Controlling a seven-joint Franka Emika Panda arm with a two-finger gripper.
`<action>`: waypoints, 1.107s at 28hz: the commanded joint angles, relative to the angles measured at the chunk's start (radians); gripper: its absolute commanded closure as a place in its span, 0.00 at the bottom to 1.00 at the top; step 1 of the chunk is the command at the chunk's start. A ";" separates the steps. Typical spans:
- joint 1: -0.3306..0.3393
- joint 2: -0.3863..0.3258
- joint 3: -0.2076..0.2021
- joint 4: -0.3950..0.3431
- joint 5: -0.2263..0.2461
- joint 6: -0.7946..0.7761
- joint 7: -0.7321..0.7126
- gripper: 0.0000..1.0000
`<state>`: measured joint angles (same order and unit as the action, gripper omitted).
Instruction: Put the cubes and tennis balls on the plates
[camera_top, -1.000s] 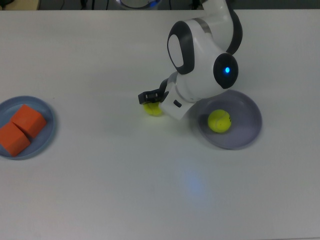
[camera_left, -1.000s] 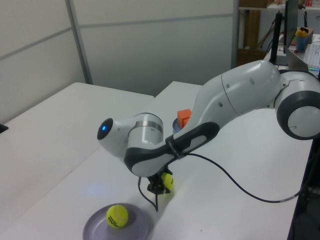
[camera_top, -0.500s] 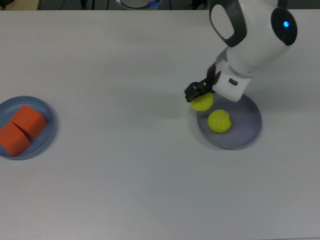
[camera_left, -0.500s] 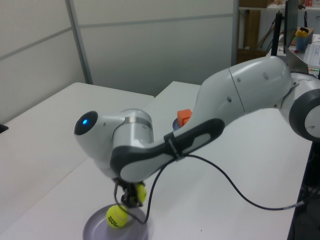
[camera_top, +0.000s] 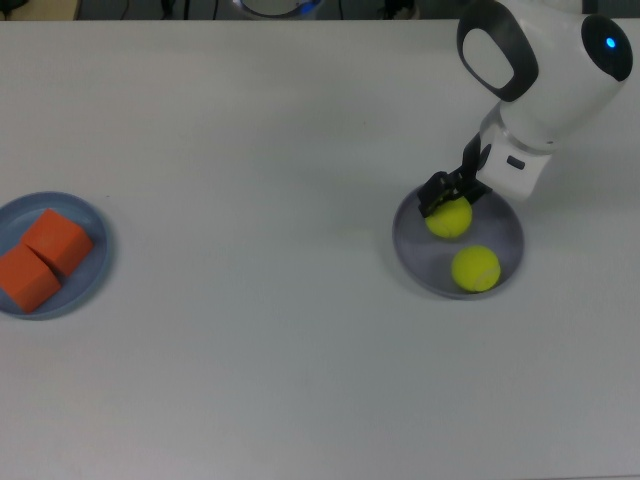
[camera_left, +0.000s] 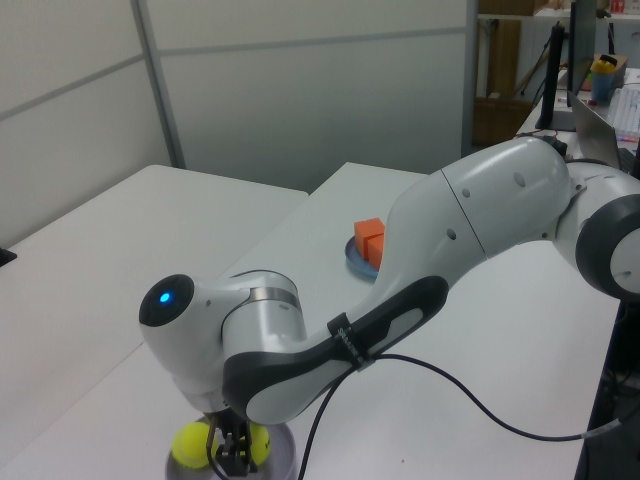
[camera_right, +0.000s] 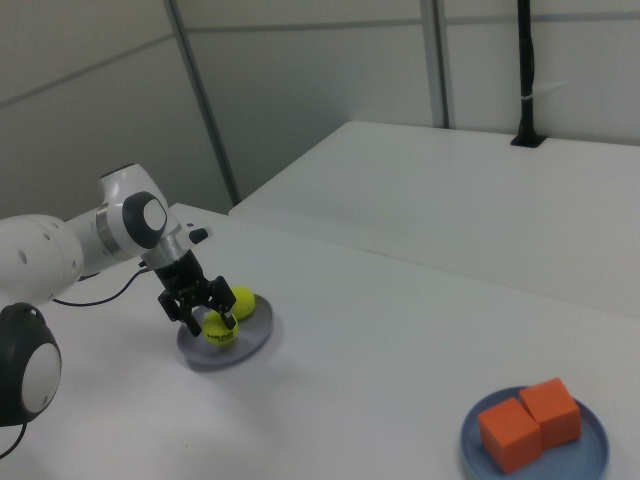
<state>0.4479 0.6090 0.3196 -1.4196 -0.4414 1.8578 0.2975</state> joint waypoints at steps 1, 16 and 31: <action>0.008 -0.035 -0.002 -0.007 0.009 0.008 0.022 0.00; -0.081 -0.322 -0.160 0.013 0.141 -0.143 -0.074 0.00; -0.250 -0.512 -0.404 0.005 0.391 -0.316 -0.229 0.00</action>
<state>0.2692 0.1479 -0.0795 -1.3708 -0.1113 1.5840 0.0840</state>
